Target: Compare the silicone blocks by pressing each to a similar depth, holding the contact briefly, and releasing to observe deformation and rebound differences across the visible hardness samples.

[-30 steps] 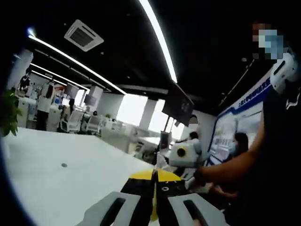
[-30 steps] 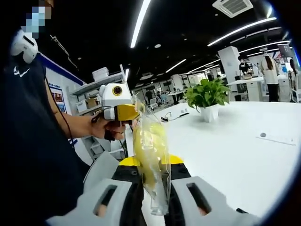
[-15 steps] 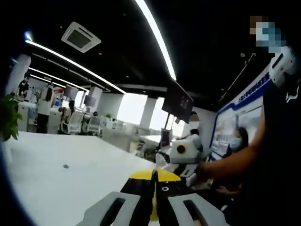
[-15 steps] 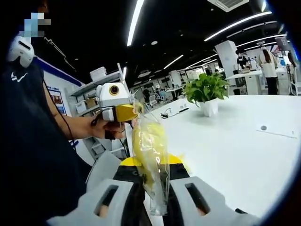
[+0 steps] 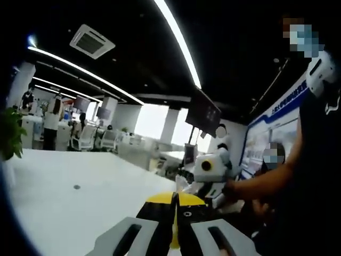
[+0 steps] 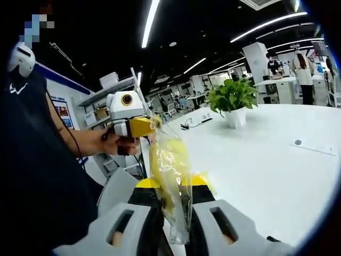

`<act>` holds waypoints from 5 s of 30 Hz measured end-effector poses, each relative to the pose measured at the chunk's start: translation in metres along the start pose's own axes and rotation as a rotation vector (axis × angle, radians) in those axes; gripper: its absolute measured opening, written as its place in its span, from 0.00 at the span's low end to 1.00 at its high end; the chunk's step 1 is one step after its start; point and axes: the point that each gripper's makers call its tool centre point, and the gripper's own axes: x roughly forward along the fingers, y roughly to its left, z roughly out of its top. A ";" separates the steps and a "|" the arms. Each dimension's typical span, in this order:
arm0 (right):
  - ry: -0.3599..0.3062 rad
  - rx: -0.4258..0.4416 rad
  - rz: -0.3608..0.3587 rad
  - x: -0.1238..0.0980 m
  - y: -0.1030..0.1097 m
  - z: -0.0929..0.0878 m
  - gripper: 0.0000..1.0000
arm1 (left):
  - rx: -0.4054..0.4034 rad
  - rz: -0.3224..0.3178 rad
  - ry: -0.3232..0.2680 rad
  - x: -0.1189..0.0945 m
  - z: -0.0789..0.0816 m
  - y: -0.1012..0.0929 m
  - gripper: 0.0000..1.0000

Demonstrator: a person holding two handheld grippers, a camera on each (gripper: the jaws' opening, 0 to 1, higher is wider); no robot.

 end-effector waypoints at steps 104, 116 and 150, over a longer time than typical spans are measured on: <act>-0.025 -0.001 -0.585 -0.108 -0.076 -0.087 0.96 | -0.555 0.197 0.040 0.024 -0.111 0.068 0.00; 0.002 0.013 -0.577 -0.105 -0.073 -0.095 0.96 | -0.591 0.336 0.027 0.010 -0.142 0.109 0.00; -0.040 0.087 -0.622 -0.113 -0.069 -0.098 0.96 | -0.308 0.563 0.500 -0.017 -0.239 0.163 0.00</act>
